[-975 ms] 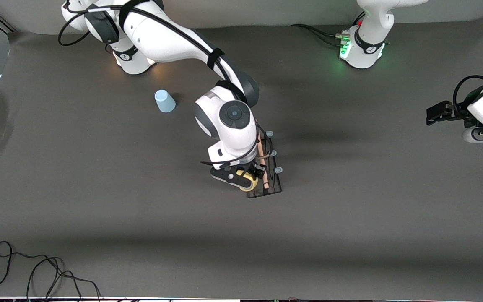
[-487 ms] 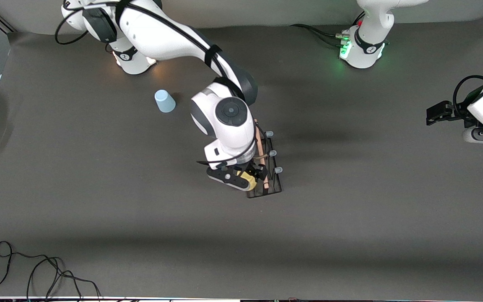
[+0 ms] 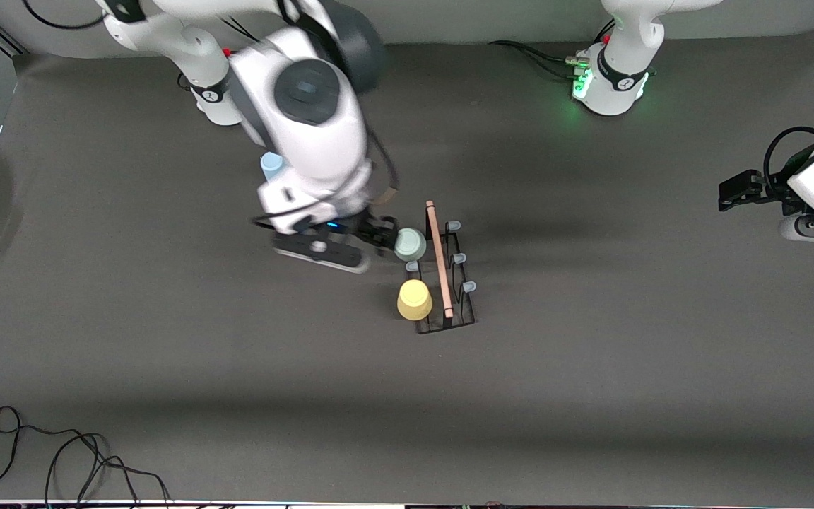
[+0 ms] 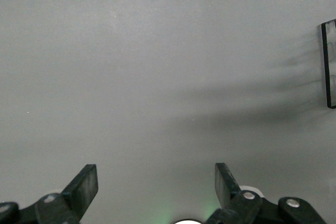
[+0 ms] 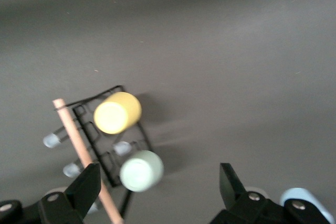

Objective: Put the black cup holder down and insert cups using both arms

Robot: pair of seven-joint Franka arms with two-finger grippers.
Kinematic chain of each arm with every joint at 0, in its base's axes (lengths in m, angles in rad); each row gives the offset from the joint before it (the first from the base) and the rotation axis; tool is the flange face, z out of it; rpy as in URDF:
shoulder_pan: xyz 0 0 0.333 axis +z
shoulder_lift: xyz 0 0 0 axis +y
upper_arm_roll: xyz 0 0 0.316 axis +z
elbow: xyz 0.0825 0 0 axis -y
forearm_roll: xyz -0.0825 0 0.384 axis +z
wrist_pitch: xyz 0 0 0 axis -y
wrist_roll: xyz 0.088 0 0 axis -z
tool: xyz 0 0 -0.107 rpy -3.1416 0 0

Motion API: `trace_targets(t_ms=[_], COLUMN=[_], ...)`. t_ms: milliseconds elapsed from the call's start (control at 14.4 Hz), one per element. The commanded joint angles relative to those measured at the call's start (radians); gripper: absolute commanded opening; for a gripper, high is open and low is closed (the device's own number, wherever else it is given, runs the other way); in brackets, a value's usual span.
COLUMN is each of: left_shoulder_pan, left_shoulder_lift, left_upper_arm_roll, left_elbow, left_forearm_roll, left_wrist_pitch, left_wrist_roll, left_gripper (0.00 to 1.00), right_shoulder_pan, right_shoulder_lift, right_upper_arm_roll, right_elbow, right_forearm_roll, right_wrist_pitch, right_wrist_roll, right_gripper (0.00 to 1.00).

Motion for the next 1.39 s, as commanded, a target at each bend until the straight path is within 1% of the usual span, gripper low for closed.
trace_targets(t_ms=[0, 70, 139, 348, 418, 627, 766, 836, 975, 1045, 1323], left_shoulder_pan=[0.003, 0.003, 0.003, 0.003, 0.003, 0.003, 0.003, 0.003, 0.003, 0.003, 0.003], left_shoulder_lift=[-0.013, -0.013, -0.013, -0.013, -0.013, -0.013, -0.013, -0.013, -0.013, -0.013, -0.013], left_upper_arm_roll=[0.0, 0.0, 0.0, 0.0, 0.0, 0.0, 0.0, 0.0, 0.0, 0.0, 0.0], left_elbow=[-0.006, -0.004, -0.006, -0.006, -0.006, -0.004, -0.004, -0.004, -0.006, -0.006, -0.006], left_forearm_roll=[-0.006, -0.006, -0.006, -0.006, -0.006, -0.006, -0.006, -0.006, -0.006, -0.006, -0.006], left_wrist_pitch=[-0.013, -0.013, -0.013, -0.013, -0.013, -0.013, -0.013, -0.013, -0.013, -0.013, -0.013], left_wrist_roll=[0.009, 0.009, 0.009, 0.009, 0.009, 0.009, 0.009, 0.009, 0.009, 0.009, 0.009], left_gripper=[0.99, 0.99, 0.99, 0.99, 0.99, 0.99, 0.99, 0.99, 0.99, 0.99, 0.99], right_shoulder_pan=[-0.027, -0.033, -0.075, -0.236, -0.299, -0.502, -0.598, -0.655, -0.785, -0.809, -0.809], right_shoulder_lift=[-0.236, -0.293, -0.339, -0.436, -0.454, -0.471, -0.48, -0.484, -0.484, -0.482, -0.479], right_upper_arm_roll=[-0.026, -0.049, -0.052, -0.042, -0.031, 0.039, 0.066, 0.089, 0.179, 0.193, 0.19], right_elbow=[-0.29, -0.353, -0.397, -0.493, -0.507, -0.509, -0.518, -0.529, -0.535, -0.534, -0.521], right_forearm_roll=[-0.017, -0.017, -0.017, -0.015, -0.015, -0.015, -0.015, -0.015, -0.015, -0.015, -0.018], right_wrist_pitch=[0.019, 0.025, 0.022, 0.021, 0.021, 0.009, 0.007, 0.008, 0.007, 0.008, 0.009], right_wrist_roll=[-0.163, -0.239, -0.315, -0.531, -0.6, -0.803, -0.879, -0.907, -0.924, -0.924, -0.917], right_gripper=[1.0, 1.0, 1.0, 1.0, 1.0, 1.0, 1.0, 1.0, 1.0, 1.0, 1.0])
